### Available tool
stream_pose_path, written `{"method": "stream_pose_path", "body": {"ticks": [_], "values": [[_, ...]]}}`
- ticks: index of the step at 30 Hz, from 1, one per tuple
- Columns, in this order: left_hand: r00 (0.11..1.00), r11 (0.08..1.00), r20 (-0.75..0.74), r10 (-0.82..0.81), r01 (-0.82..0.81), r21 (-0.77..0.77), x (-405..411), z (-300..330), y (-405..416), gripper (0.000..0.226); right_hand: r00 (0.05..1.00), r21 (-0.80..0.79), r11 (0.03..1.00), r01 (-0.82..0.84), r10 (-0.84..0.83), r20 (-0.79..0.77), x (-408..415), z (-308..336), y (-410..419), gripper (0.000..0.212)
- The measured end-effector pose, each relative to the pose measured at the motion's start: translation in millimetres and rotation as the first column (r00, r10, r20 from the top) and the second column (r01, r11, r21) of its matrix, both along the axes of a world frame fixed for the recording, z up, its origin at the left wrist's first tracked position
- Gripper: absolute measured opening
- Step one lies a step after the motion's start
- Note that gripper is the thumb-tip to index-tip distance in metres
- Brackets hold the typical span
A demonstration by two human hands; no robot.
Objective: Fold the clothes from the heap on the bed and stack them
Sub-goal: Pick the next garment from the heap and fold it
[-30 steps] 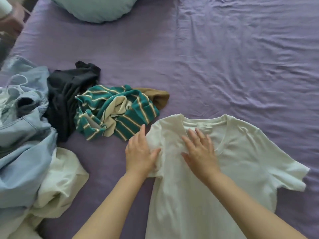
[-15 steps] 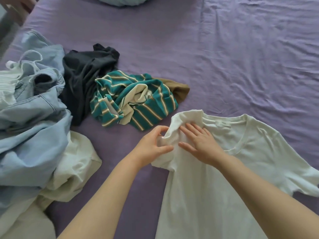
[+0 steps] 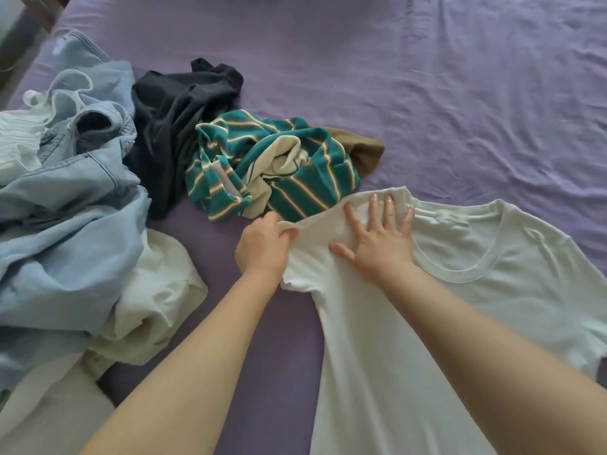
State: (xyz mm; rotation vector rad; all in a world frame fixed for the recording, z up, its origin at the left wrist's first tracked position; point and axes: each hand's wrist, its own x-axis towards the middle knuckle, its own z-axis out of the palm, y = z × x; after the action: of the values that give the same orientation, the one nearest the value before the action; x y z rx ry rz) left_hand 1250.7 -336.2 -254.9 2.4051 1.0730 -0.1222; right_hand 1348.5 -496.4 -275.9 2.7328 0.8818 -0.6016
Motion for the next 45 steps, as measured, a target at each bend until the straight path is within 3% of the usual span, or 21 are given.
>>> {"method": "stream_pose_path", "body": {"ticks": [2, 5, 9, 12, 20, 23, 27, 31, 35, 38, 41, 43, 45], "values": [[0.999, 1.0, 0.047, 0.026, -0.025, -0.014, -11, -3, -12, 0.032, 1.0, 0.03, 1.0, 0.003, -0.004, 0.022, -7, 3, -6, 0.075], [0.982, 0.987, 0.132, 0.136, -0.123, -0.104, -41, 2, -37, 0.069, 1.0, 0.151, 0.989, -0.007, 0.01, -0.018, -38, 10, -32, 0.067], [0.909, 0.861, 0.164, 0.382, -0.286, -0.42, -88, 14, -78, 0.083, 0.991, 0.179, 0.983, -0.035, 0.058, -0.123, -111, 14, -87, 0.064], [0.926, 0.814, 0.091, 0.365, -0.27, -0.514, -126, 17, -116, 0.067, 0.986, 0.181, 0.982, 0.046, -0.015, -0.168, -162, 26, -117, 0.06], [0.963, 0.854, -0.039, 0.268, -0.257, -0.453, -213, 20, -194, 0.008, 0.975, 0.158, 0.978, 0.136, -0.104, -0.198, -244, 42, -173, 0.067], [0.955, 0.881, -0.001, 0.296, -0.274, -0.385, -236, 22, -201, 0.013, 0.969, 0.133, 0.986, 0.099, -0.065, -0.237, -265, 33, -196, 0.064], [0.875, 0.746, 0.019, 0.483, -0.4, -0.532, -254, 31, -191, 0.015, 0.956, 0.102, 0.994, 0.03, 0.001, -0.294, -290, 28, -214, 0.062], [0.93, 0.631, -0.172, 0.324, -0.348, -0.694, -286, 34, -202, 0.03, 0.951, 0.112, 0.994, 0.013, 0.022, -0.307, -320, 31, -216, 0.062], [0.937, 0.646, -0.102, 0.334, -0.306, -0.699, -323, 41, -215, 0.01, 0.939, 0.12, 0.991, 0.059, -0.014, -0.343, -344, 34, -225, 0.062], [0.902, 0.631, -0.048, 0.429, -0.337, -0.699, -337, 49, -212, 0.013, 0.936, 0.142, 0.983, 0.116, -0.06, -0.348, -352, 37, -228, 0.06], [0.896, 0.641, -0.107, 0.431, -0.387, -0.663, -344, 50, -202, 0.02, 0.93, 0.157, 0.976, 0.151, -0.086, -0.356, -360, 39, -225, 0.057], [0.908, 0.715, -0.159, 0.387, -0.404, -0.57, -346, 48, -195, 0.023, 0.924, 0.142, 0.981, 0.135, -0.072, -0.375, -362, 37, -221, 0.055], [0.939, 0.86, -0.203, 0.276, -0.336, -0.385, -349, 44, -192, 0.021, 0.922, 0.137, 0.983, 0.12, -0.059, -0.383, -361, 37, -220, 0.052]]}}
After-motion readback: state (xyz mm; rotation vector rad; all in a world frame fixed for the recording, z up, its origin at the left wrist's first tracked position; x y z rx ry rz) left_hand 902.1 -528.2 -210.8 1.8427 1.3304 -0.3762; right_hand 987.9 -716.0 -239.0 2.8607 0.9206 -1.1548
